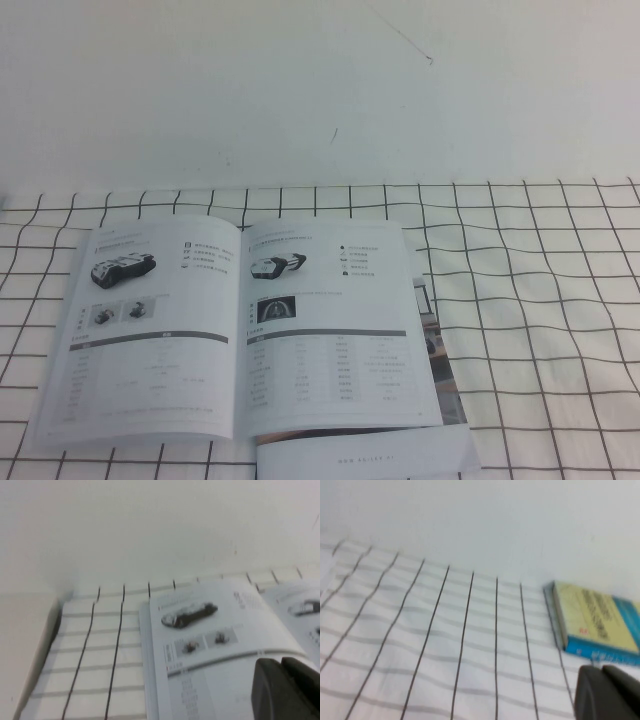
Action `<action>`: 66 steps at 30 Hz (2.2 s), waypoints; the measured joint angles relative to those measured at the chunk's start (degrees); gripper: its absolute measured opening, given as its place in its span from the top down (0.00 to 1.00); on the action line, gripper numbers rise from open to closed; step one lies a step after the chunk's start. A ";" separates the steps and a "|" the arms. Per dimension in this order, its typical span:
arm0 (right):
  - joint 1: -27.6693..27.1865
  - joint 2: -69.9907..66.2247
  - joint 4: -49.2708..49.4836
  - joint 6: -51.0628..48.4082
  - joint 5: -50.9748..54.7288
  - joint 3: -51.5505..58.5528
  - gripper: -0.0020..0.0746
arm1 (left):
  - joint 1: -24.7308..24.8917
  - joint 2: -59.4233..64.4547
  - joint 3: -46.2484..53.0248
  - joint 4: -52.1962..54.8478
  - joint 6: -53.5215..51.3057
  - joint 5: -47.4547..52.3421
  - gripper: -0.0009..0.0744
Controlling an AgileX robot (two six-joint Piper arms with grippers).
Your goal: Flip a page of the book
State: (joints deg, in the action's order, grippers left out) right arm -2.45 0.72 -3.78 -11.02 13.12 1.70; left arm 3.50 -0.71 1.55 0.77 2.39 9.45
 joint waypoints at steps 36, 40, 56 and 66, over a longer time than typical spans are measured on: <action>0.00 0.00 1.58 1.22 -42.59 -10.53 0.98 | 0.00 0.00 -8.69 0.00 4.78 -27.58 0.99; 0.00 0.00 1.58 1.22 -28.57 -20.45 0.98 | 0.00 0.13 -19.72 0.00 5.26 -8.08 0.99; 0.00 -24.76 10.10 -1.09 24.58 -43.26 0.98 | 0.00 25.77 -33.76 -13.45 3.07 18.44 0.99; 0.00 -42.64 26.38 -18.34 25.54 -43.43 0.98 | 0.00 52.01 -36.98 -51.32 -34.72 29.35 0.99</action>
State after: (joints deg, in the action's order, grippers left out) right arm -2.45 -41.92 22.60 -29.36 38.66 -41.74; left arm 3.50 51.30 -35.43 -50.56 -32.33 38.80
